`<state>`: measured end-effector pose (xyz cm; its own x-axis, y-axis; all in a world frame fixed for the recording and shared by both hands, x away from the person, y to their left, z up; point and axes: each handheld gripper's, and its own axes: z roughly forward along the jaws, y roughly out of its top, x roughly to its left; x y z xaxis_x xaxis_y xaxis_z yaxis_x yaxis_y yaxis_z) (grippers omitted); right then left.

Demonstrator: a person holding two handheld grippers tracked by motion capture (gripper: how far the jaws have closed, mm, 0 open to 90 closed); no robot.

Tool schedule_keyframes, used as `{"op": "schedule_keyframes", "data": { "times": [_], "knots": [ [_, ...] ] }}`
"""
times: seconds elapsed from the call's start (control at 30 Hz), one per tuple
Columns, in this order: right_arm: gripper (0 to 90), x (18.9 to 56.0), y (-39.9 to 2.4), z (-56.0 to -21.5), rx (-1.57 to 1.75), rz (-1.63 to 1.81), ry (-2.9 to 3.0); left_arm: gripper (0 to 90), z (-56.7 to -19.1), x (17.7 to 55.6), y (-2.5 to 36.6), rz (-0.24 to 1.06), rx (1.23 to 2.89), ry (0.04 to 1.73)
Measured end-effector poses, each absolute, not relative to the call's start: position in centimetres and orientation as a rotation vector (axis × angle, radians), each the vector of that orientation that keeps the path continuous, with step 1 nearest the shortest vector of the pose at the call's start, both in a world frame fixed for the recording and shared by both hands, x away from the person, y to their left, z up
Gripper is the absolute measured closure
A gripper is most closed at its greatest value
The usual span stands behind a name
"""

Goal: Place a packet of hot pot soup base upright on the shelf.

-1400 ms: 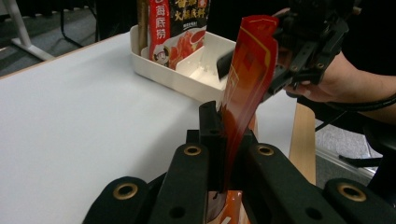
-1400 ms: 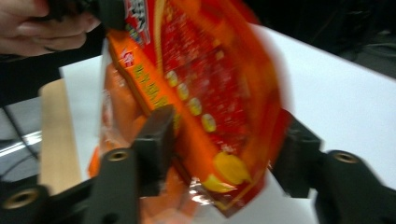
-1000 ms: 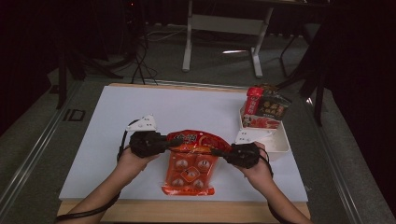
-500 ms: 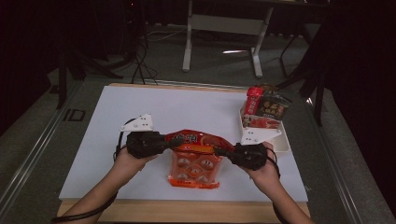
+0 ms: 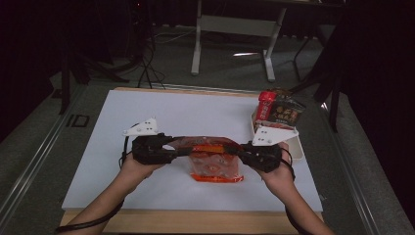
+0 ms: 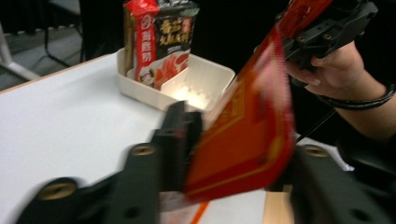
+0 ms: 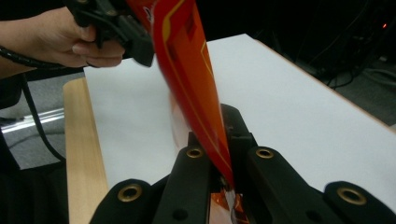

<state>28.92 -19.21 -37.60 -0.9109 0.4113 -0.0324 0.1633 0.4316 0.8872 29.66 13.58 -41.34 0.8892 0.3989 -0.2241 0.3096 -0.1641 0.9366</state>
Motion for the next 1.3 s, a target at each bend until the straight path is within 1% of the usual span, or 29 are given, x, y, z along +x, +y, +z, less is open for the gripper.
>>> {"op": "schedule_keyframes", "data": {
  "times": [0.17, 0.23, 0.33, 0.37, 0.47, 0.53, 0.7, 0.87, 1.03, 1.3],
  "knots": [
    [90.0, 29.0, -19.6, -36.8, 0.488, 1.473, 2.425, 20.9, -41.9, 29.9, 14.3, 0.057, 1.690, 0.605],
    [90.0, 29.0, -19.9, -36.5, 0.502, 1.496, 2.417, 13.4, -42.2, 30.0, 14.6, 0.031, 1.680, 0.611],
    [90.0, 29.0, -20.3, -35.9, 0.507, 1.524, 2.401, 10.0, -42.9, 29.8, 14.7, 0.076, 1.691, 0.622],
    [90.0, 29.0, -20.4, -35.8, 0.510, 1.521, 2.393, 7.4, -43.1, 29.8, 14.8, 0.088, 1.697, 0.626],
    [90.0, 29.0, -20.7, -35.2, 0.516, 1.524, 2.370, 6.1, -43.9, 29.7, 15.0, 0.103, 1.699, 0.652],
    [90.0, 29.0, -20.9, -34.8, 0.519, 1.531, 2.358, 1.6, -44.4, 29.7, 15.1, 0.100, 1.719, 0.657],
    [90.0, 29.2, -21.5, -33.6, 0.531, 1.541, 2.314, 1.5, -45.5, 29.1, 15.3, 0.135, 1.770, 0.661],
    [90.0, 29.5, -22.5, -32.0, 0.547, 1.565, 2.267, 1.5, -46.8, 28.3, 15.8, 0.147, 1.769, 0.679],
    [90.0, 29.8, -23.5, -30.5, 0.562, 1.562, 2.212, 1.6, -48.1, 26.9, 16.3, 0.204, 1.790, 0.659],
    [90.0, 30.8, -25.7, -28.6, 0.626, 1.568, 2.131, 1.6, -49.2, 25.9, 18.0, 0.239, 1.720, 0.732]
  ]
}}
